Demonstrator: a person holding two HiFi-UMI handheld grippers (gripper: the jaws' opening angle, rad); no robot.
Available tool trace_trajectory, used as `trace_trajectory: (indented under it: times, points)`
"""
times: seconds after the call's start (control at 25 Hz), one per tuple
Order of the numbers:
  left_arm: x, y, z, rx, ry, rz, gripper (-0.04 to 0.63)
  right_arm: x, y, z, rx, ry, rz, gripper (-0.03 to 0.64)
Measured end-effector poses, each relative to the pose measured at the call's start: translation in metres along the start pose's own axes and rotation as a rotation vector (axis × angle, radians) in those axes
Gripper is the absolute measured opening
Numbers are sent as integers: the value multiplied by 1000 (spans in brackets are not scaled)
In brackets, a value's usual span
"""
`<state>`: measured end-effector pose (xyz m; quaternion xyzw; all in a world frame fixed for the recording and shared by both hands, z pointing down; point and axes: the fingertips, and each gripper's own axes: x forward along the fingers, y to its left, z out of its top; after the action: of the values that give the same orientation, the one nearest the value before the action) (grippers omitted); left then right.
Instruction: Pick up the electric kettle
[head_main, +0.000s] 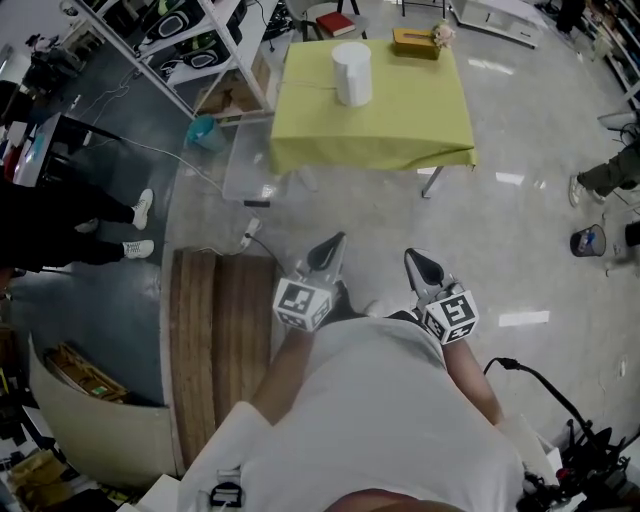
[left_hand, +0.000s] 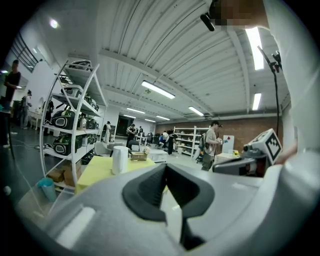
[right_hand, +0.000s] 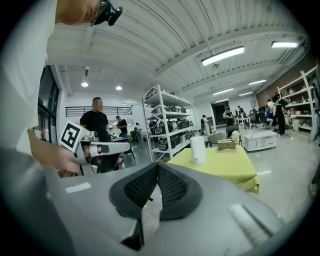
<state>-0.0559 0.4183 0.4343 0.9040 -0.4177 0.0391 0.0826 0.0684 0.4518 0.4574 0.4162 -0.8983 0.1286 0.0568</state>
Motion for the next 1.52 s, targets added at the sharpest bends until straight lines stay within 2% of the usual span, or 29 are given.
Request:
trace_trajectory:
  times: [0.56, 0.8, 1.16, 1.36, 1.52]
  points:
    - [48, 58, 8, -9, 9, -43, 2, 62, -38, 18, 1, 17, -40, 3]
    - [69, 96, 9, 21, 38, -55, 2, 100, -55, 26, 10, 25, -55, 3]
    - [105, 158, 20, -12, 56, -95, 2, 160, -81, 44, 31, 28, -106, 3]
    - [124, 187, 34, 69, 18, -128, 2, 193, -94, 59, 29, 22, -131, 3]
    - [134, 208, 31, 46, 25, -175, 2, 218, -103, 64, 24, 35, -163, 3]
